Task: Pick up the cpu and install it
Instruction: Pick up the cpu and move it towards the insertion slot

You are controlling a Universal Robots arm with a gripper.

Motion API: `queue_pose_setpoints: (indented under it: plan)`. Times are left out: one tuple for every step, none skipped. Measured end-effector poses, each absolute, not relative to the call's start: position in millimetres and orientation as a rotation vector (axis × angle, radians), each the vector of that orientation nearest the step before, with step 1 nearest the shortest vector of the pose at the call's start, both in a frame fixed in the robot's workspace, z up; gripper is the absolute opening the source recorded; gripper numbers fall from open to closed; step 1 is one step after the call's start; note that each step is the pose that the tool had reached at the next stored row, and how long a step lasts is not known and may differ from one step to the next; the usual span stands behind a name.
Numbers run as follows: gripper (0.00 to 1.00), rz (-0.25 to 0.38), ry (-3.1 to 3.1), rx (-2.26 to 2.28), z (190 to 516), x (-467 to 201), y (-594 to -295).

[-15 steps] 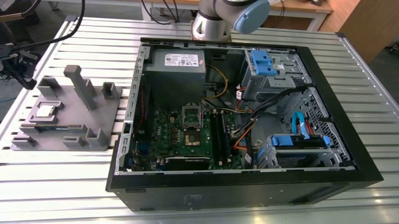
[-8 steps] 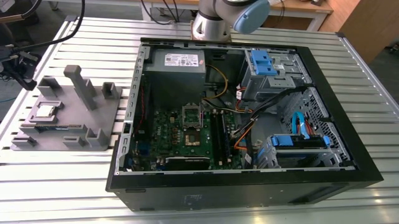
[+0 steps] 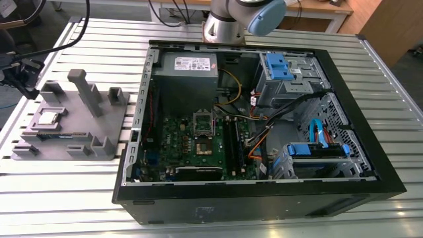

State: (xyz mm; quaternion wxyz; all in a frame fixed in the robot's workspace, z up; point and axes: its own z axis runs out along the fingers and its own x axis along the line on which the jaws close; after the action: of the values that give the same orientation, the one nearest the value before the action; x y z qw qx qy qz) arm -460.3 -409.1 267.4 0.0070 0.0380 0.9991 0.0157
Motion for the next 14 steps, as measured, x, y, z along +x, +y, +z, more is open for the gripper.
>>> queue_pose_setpoints:
  plan:
    - [0.11, 0.046, 3.125, 0.119, 266.3, -460.2, -409.4]
    - [0.11, 0.045, 3.125, 0.119, 264.8, -460.2, -409.7]
    - [0.11, 0.045, 3.125, 0.118, 263.0, -460.2, -410.0]
    - [0.11, 0.045, 3.125, 0.119, 261.0, -460.2, -410.3]
    - [0.11, 0.044, 3.125, 0.119, 259.2, -460.3, -410.5]
    - [0.11, 0.044, 3.125, 0.119, 257.5, -460.3, -410.7]
    - [0.11, 0.042, 3.125, 0.119, 256.0, -460.3, -410.8]
    - [0.11, 0.041, 3.125, 0.119, 254.8, -460.3, -411.0]
    - [0.11, 0.039, 3.125, 0.119, 253.5, -460.3, -411.1]
    - [0.11, 0.037, 3.125, 0.119, 252.5, -460.3, -411.3]
    - [0.11, 0.035, 3.125, 0.119, 251.5, -460.3, -411.3]
    - [0.11, 0.032, 3.125, 0.118, 250.2, -460.4, -411.3]
    - [0.11, 0.031, 3.125, 0.119, 249.6, -460.5, -411.3]
    - [0.11, 0.03, 3.125, 0.119, 248.8, -460.5, -411.3]
